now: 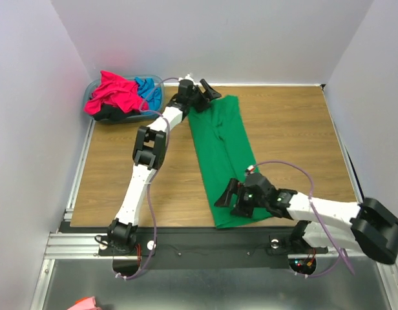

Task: Fold and stack the t-shirts
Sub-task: Fold the tshirt

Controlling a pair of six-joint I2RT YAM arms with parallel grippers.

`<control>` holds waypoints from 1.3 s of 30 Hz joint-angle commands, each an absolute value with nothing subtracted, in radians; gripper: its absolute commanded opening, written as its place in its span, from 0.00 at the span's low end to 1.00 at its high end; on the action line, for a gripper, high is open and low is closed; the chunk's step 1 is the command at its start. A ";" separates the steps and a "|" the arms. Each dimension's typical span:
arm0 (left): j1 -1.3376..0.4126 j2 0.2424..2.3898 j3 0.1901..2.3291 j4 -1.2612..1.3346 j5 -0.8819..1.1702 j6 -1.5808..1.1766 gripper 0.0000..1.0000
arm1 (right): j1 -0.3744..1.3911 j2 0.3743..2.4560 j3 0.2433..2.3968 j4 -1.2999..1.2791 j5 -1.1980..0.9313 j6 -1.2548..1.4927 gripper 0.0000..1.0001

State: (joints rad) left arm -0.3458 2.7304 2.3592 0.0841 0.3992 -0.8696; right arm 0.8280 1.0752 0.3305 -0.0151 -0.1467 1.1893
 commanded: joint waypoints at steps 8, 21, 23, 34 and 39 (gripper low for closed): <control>-0.475 2.887 2.425 0.322 0.503 -1.082 0.97 | 1.108 1.359 0.614 -0.095 -0.111 1.060 1.00; -0.466 2.547 2.412 0.135 0.450 -0.863 0.99 | 1.108 1.116 0.730 -0.361 0.050 1.031 1.00; -0.466 2.403 2.337 0.065 0.434 -0.813 0.99 | 1.106 1.086 0.735 -0.460 0.140 1.035 1.00; -0.498 1.654 1.492 -0.063 0.140 -0.583 0.99 | 0.786 1.267 0.905 -0.621 0.380 0.882 1.00; -0.586 1.307 0.920 0.021 -0.036 -0.702 0.99 | 0.684 1.545 1.151 -0.615 0.523 0.732 1.00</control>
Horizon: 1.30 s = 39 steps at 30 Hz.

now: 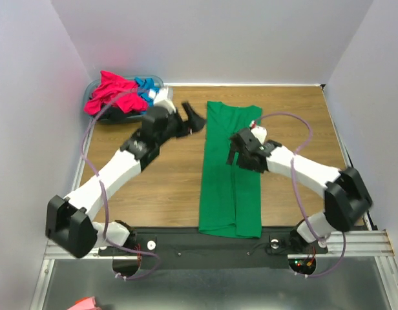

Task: Fold and stack the t-shirts
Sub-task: Fold the tshirt

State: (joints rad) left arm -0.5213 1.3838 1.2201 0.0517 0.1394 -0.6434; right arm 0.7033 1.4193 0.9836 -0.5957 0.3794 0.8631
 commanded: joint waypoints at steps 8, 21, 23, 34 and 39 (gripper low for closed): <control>-0.635 1.033 0.520 -0.041 -0.041 -0.802 0.99 | 0.611 1.923 1.462 -0.600 0.531 0.607 1.00; -0.664 0.761 0.348 -0.132 0.046 -0.873 0.99 | 0.482 2.223 1.730 -0.568 0.399 0.554 0.99; -0.663 0.755 0.348 -0.137 0.043 -0.881 0.99 | 0.465 2.284 1.775 -0.560 0.370 0.542 0.99; -0.692 0.845 0.380 -0.109 0.060 -0.882 0.99 | 0.431 2.363 2.062 -0.551 0.269 0.333 1.00; -0.732 0.911 0.391 -0.011 0.095 -0.874 0.99 | 0.433 2.069 1.839 -0.549 0.186 0.369 1.00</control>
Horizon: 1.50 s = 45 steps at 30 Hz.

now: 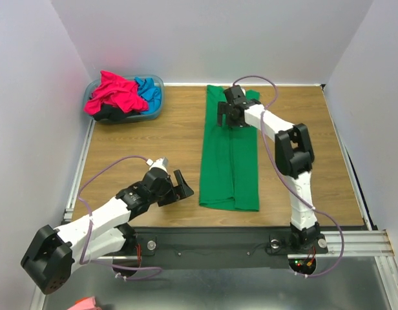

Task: Fold and stack the t-shirts
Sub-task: Fold the tshirt

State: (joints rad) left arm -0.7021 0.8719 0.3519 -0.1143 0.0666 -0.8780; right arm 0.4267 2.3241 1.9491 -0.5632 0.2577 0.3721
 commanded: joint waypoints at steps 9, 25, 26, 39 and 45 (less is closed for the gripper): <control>-0.821 1.101 0.439 0.052 0.069 -0.888 0.88 | 0.437 1.469 1.094 -0.546 0.268 0.673 1.00; -0.922 1.307 0.459 0.166 0.072 -0.902 0.16 | 0.437 0.853 0.523 -0.595 -0.145 0.833 0.99; -0.923 1.299 0.451 0.166 0.069 -0.910 0.11 | 0.436 0.859 0.517 -0.601 -0.162 0.830 0.98; -0.951 1.252 0.419 0.181 0.041 -0.951 0.00 | 0.437 0.959 0.422 -0.597 -0.262 0.775 0.79; -0.954 1.262 0.407 0.199 0.040 -0.973 0.00 | 0.437 0.999 0.388 -0.534 -0.287 0.792 0.55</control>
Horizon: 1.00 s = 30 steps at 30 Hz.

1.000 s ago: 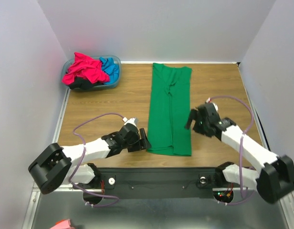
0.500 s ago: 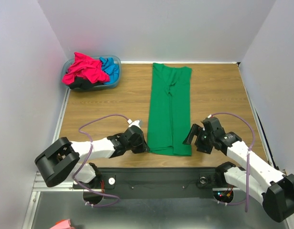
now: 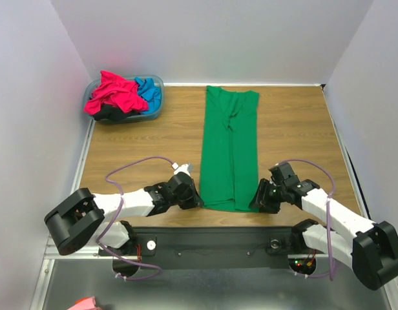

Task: Fold and stack the t-shirts
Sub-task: Fold the tshirt

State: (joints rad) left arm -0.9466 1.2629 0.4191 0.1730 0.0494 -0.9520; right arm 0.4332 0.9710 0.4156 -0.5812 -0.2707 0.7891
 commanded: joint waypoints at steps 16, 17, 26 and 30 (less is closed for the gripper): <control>-0.945 1.264 0.577 0.085 -0.026 -0.902 0.00 | 0.437 1.045 0.557 -0.531 -0.111 0.802 0.00; -0.939 1.273 0.601 0.066 -0.034 -0.890 0.00 | 0.437 1.052 0.577 -0.531 -0.080 0.804 0.00; -0.770 1.391 0.850 0.002 -0.020 -0.743 0.00 | 0.436 1.278 0.892 -0.528 0.116 0.770 0.00; -0.681 1.483 0.984 0.003 0.047 -0.669 0.00 | 0.423 1.385 1.024 -0.522 0.205 0.744 0.00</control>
State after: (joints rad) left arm -0.7467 1.4368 0.8700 0.0170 0.0071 -0.7677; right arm 0.4332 1.3273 0.9100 -0.5529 0.0700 0.7803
